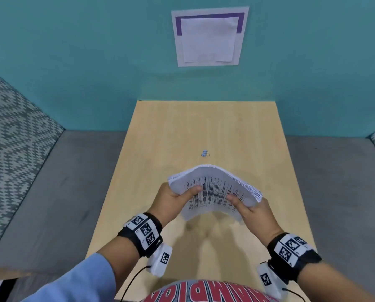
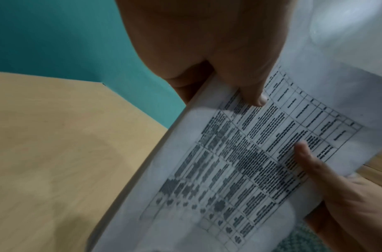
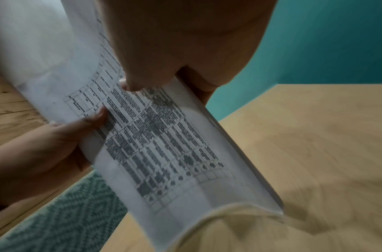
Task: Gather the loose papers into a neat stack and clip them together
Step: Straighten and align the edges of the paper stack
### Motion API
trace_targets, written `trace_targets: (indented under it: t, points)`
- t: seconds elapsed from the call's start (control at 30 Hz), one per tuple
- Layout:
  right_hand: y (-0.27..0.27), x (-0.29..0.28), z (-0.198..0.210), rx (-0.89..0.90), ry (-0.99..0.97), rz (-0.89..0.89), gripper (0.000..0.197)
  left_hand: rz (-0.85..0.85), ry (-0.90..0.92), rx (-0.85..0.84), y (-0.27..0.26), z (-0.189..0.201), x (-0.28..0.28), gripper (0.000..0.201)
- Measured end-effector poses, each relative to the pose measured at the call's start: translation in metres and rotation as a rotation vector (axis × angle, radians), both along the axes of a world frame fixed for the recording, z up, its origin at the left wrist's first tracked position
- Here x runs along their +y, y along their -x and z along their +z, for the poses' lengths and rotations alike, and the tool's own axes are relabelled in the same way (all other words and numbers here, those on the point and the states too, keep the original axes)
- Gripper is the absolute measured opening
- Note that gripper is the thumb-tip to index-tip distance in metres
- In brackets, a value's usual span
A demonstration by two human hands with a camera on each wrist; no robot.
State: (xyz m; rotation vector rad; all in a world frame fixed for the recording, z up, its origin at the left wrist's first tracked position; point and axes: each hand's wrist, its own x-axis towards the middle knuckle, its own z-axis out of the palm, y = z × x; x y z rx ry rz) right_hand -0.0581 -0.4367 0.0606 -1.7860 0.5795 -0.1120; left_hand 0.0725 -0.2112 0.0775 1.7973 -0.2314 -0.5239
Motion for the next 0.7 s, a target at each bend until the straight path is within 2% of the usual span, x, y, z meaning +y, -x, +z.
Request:
trace_targets:
  t: [0.07, 0.1, 0.13, 0.17, 0.3, 0.43, 0.53, 0.63, 0.7]
  points:
    - [0.001, -0.004, -0.012, 0.094, -0.017, 0.028, 0.084, -0.032, -0.075, 0.05, -0.001, -0.005, 0.002, 0.028]
    - [0.002, -0.005, -0.016, 0.135, -0.031, 0.06, 0.097, -0.048, -0.106, 0.07, -0.001, -0.009, 0.004, 0.025]
    - [0.002, -0.006, -0.018, 0.16, -0.04, 0.078, 0.101, -0.06, -0.118, 0.08, 0.0, -0.012, 0.005, 0.023]
    - [0.002, -0.008, -0.019, 0.176, -0.042, 0.083, 0.097, -0.068, -0.118, 0.084, 0.0, -0.013, 0.007, 0.021]
    - [-0.003, -0.009, 0.0, 0.158, -0.09, 0.076, 0.053, -0.101, -0.059, 0.107, -0.006, -0.002, 0.013, 0.029]
    - [-0.015, -0.011, 0.034, 0.027, -0.251, 0.096, 0.021, -0.208, -0.04, 0.118, -0.017, 0.013, 0.027, 0.034]
    - [-0.029, -0.01, 0.054, -0.077, -0.332, 0.076, 0.019, -0.254, -0.089, 0.153, -0.023, 0.026, 0.041, 0.03]
    - [-0.046, 0.001, 0.056, -0.075, -0.394, 0.06, 0.016, -0.255, -0.15, 0.156, -0.027, 0.036, 0.054, 0.027]
    - [-0.059, 0.01, 0.05, -0.045, -0.437, 0.038, 0.018, -0.198, -0.14, 0.181, -0.029, 0.041, 0.062, 0.027]
